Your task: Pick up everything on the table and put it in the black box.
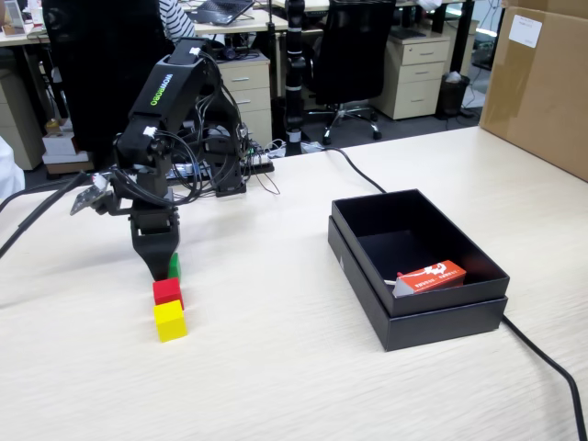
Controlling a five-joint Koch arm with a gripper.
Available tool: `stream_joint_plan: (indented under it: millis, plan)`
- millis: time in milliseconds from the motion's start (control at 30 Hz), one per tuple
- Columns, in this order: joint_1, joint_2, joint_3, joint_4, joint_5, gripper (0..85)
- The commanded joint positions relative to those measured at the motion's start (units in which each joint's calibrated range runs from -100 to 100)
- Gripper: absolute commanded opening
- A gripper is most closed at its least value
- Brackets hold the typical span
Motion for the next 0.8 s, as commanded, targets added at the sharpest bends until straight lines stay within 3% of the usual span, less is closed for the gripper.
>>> stream_joint_plan:
  millis: [0, 133, 233, 433, 600, 767]
  plan:
    - [-0.20, -0.36, 4.36, -0.36, 0.68, 16.6]
    - [-0.29, -0.36, 4.45, -0.18, 1.07, 1.5]
    - [-0.34, -1.05, 3.64, -0.18, 1.17, 0.9]
    - [2.30, -21.25, 2.46, -1.22, 2.00, 0.9]
    - [12.55, -43.62, 2.37, -4.68, 5.86, 0.8]
    - [20.95, -49.70, 6.54, -7.18, 9.72, 0.9]
